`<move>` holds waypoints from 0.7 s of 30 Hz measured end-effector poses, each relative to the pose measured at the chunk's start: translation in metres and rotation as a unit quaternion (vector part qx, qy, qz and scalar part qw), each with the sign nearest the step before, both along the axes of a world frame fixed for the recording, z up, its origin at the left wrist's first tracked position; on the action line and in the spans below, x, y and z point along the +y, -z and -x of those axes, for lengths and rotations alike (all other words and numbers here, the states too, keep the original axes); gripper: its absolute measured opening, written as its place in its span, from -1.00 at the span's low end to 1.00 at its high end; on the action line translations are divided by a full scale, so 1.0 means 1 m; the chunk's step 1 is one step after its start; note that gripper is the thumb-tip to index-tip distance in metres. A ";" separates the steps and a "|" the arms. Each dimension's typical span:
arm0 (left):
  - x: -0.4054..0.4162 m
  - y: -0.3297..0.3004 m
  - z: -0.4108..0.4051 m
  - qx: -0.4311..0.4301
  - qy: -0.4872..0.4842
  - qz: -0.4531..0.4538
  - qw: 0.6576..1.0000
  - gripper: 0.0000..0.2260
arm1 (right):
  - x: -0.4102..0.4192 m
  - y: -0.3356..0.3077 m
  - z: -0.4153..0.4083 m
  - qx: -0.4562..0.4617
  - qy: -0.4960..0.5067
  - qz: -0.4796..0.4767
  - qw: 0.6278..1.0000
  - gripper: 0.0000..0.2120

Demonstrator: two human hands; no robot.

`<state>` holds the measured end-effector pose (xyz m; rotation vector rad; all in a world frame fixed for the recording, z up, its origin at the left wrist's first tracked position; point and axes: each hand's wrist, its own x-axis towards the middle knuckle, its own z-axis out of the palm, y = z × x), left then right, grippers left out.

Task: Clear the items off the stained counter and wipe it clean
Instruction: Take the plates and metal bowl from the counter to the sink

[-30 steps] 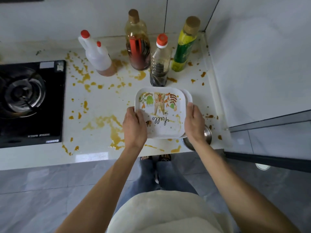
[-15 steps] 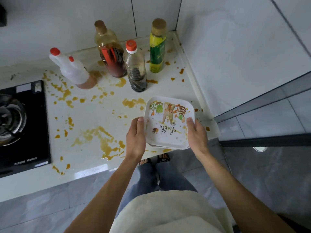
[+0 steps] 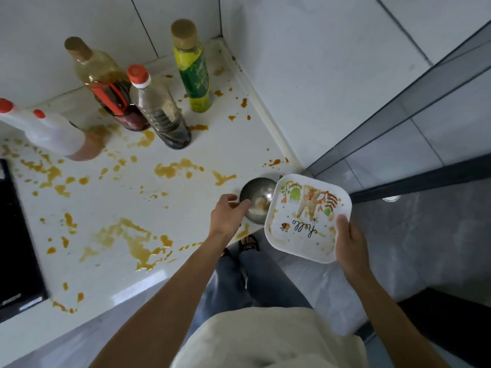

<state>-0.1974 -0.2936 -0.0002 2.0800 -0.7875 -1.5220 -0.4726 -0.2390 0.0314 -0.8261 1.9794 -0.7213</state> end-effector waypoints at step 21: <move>0.085 0.003 -0.102 0.042 -0.230 0.030 0.972 -0.88 | 0.022 0.009 -0.019 0.001 -0.078 -0.020 0.997 -0.66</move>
